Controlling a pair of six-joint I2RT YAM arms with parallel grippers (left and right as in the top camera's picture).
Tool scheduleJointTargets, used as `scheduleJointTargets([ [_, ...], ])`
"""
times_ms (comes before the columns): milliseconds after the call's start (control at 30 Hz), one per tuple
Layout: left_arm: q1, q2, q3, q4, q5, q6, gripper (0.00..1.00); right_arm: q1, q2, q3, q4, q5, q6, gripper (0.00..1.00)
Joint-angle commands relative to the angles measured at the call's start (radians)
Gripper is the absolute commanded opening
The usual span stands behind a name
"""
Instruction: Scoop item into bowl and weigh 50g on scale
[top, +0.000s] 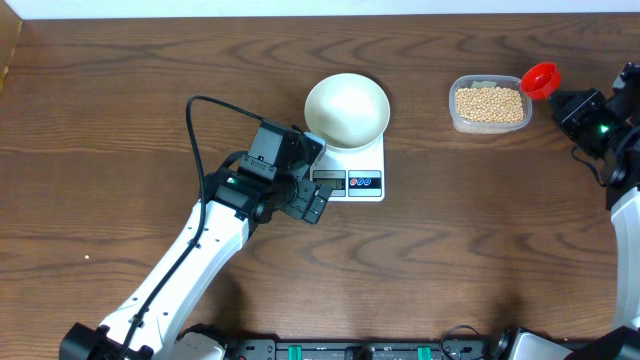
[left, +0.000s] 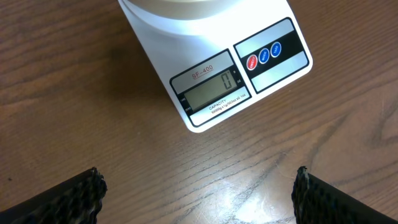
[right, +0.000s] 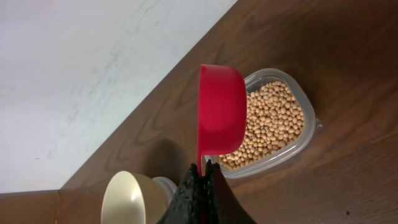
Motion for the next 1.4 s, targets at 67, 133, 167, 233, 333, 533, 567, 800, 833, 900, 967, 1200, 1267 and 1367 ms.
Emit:
scheduleJointTargets([
  [67, -0.002, 0.004, 0.01, -0.003, -0.01, 0.017, 0.98, -0.003, -0.001, 0.025, 0.0, -0.001, -0.024, 0.01],
  [133, -0.002, 0.004, 0.01, -0.002, -0.01, 0.017, 0.98, -0.003, -0.001, 0.025, -0.002, -0.004, -0.031, 0.01],
  [167, -0.002, 0.004, 0.01, -0.002, -0.01, 0.017, 0.98, -0.003, -0.001, 0.025, -0.003, -0.004, -0.032, 0.01],
  [233, -0.002, 0.004, 0.01, 0.001, -0.01, 0.017, 0.98, -0.003, -0.001, 0.025, -0.004, -0.005, -0.039, 0.01],
  [333, -0.002, 0.004, 0.01, 0.007, -0.01, 0.017, 0.98, -0.003, -0.001, 0.025, -0.004, -0.004, -0.042, 0.01],
  [533, -0.002, 0.004, 0.01, 0.022, -0.01, 0.017, 0.98, -0.003, -0.001, 0.025, -0.006, -0.004, -0.049, 0.01],
  [567, -0.002, 0.004, 0.01, 0.033, -0.009, 0.017, 0.98, -0.003, -0.001, 0.025, -0.006, -0.004, -0.049, 0.01],
  [800, -0.002, 0.004, 0.01, 0.044, -0.01, 0.017, 0.98, -0.003, -0.001, 0.025, -0.006, -0.004, -0.049, 0.01],
  [833, -0.002, 0.004, 0.01, 0.042, -0.01, 0.017, 0.98, -0.003, -0.001, 0.025, -0.006, -0.004, -0.049, 0.01],
  [900, -0.002, 0.004, 0.01, 0.039, -0.01, 0.017, 0.98, -0.003, -0.001, 0.025, -0.006, -0.004, -0.049, 0.01],
  [967, -0.002, 0.004, 0.01, 0.038, -0.01, 0.017, 0.98, -0.003, -0.001, 0.025, -0.007, -0.004, -0.049, 0.01],
  [1200, -0.002, 0.004, 0.01, 0.039, -0.01, 0.017, 0.98, -0.003, -0.001, 0.025, -0.026, -0.003, -0.072, 0.01],
  [1267, -0.002, 0.004, 0.01, 0.038, -0.01, 0.017, 0.98, -0.003, -0.001, 0.025, -0.03, -0.004, -0.084, 0.01],
  [1367, -0.002, 0.004, 0.01, 0.039, -0.01, 0.017, 0.98, -0.003, -0.001, 0.037, -0.035, -0.009, -0.092, 0.01],
])
